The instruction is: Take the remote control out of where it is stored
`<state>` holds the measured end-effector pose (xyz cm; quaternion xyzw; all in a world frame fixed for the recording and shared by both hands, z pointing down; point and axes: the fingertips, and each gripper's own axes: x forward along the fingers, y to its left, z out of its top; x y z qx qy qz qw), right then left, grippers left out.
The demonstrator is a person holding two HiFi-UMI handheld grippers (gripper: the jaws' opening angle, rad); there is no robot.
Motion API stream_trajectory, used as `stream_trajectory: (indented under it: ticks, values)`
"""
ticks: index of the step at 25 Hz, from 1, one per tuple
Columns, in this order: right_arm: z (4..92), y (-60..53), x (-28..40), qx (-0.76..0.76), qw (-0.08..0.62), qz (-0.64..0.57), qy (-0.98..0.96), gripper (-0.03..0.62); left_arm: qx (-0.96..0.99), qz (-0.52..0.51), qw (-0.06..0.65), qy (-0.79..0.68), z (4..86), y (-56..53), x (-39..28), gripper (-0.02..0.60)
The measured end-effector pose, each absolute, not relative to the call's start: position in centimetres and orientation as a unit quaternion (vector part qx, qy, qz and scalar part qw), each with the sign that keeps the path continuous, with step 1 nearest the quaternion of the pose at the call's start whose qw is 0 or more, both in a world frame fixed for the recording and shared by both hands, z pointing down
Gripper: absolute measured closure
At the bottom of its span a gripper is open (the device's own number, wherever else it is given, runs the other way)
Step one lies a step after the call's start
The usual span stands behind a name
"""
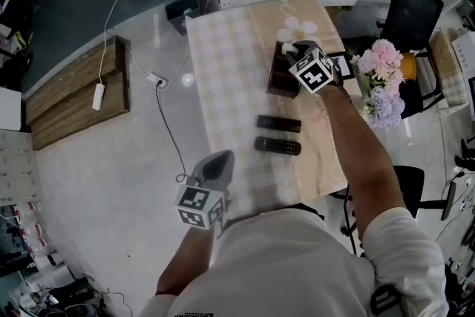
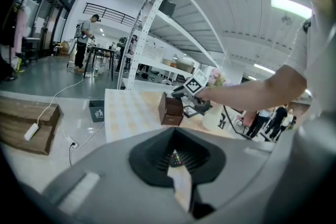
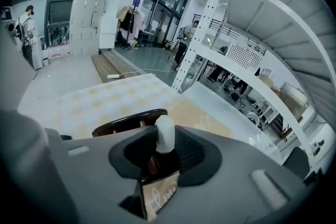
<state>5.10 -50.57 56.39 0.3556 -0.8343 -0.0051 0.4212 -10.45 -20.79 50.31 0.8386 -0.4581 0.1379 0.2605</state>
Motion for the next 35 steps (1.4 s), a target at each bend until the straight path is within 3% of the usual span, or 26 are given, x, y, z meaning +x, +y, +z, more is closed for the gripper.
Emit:
stream_trajectory:
  ticks: [25, 35]
  values:
    - [43.8, -44.4, 3.9, 0.400, 0.341, -0.067, -0.848, 0.487, 0.850, 0.113, 0.226, -0.462, 48.4, -17.7, -11.7, 0.578]
    - [45.4, -35.5, 3.0, 0.395, 0.305, -0.012, -0.867, 0.488, 0.864, 0.121, 0.214, -0.440, 48.0, -15.6, -10.7, 0.578]
